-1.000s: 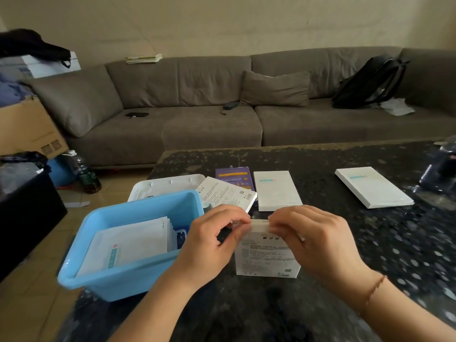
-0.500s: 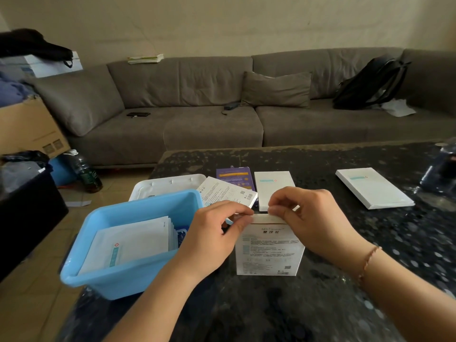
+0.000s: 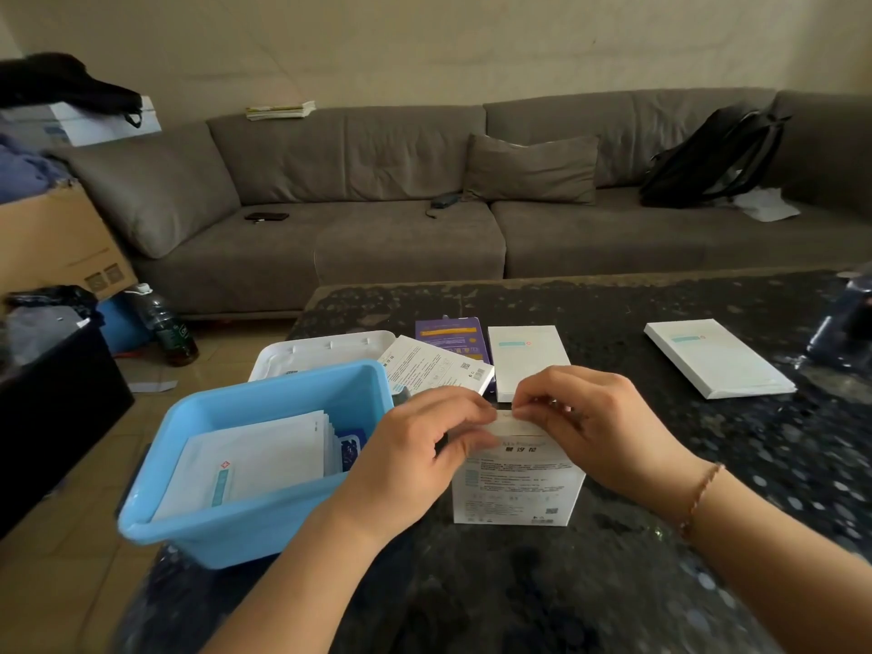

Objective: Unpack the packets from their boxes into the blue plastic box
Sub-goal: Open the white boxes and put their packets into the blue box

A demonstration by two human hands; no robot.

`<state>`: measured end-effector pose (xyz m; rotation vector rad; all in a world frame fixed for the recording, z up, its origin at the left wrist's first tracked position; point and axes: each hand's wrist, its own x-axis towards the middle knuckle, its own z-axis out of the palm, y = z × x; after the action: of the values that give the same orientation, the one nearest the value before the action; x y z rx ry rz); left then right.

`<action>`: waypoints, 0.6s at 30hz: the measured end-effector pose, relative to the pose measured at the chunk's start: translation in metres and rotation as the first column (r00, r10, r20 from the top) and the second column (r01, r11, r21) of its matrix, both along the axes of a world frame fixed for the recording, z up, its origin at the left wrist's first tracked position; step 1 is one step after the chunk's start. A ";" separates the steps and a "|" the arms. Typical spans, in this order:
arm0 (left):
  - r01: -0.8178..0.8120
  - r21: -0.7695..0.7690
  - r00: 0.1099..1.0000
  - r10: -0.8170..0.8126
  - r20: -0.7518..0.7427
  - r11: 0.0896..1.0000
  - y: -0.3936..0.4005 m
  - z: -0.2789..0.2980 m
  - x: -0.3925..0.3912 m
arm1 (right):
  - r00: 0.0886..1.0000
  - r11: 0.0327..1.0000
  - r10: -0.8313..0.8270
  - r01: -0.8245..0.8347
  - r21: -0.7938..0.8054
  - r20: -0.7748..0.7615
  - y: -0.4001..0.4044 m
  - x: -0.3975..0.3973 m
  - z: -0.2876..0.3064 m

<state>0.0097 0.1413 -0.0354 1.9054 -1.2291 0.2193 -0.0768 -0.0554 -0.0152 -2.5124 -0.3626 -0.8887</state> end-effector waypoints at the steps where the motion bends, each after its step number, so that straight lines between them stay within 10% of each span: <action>1: -0.006 0.004 1.000 0.006 0.006 1.000 -0.001 0.001 -0.002 | 1.000 1.000 0.003 -0.002 -0.025 0.004 0.000 0.000 0.000; 8: -0.034 -0.028 0.997 0.032 -0.067 0.999 -0.010 0.004 -0.004 | 0.962 0.952 0.032 0.053 0.302 -0.270 -0.018 -0.007 0.010; 12: -0.032 -0.046 0.994 0.027 -0.108 0.998 -0.009 0.001 -0.003 | 0.983 0.786 0.081 0.038 0.617 -0.163 -0.035 -0.037 -0.003; 18: -0.036 -0.060 0.992 0.029 -0.121 0.998 -0.009 0.002 -0.005 | 0.980 0.784 -0.016 0.136 0.605 -0.200 -0.030 -0.047 -0.026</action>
<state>0.0047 0.1319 -0.0333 1.8585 -1.0995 0.1556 -0.1238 -0.0856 -0.0408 -1.9721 0.0934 -0.6525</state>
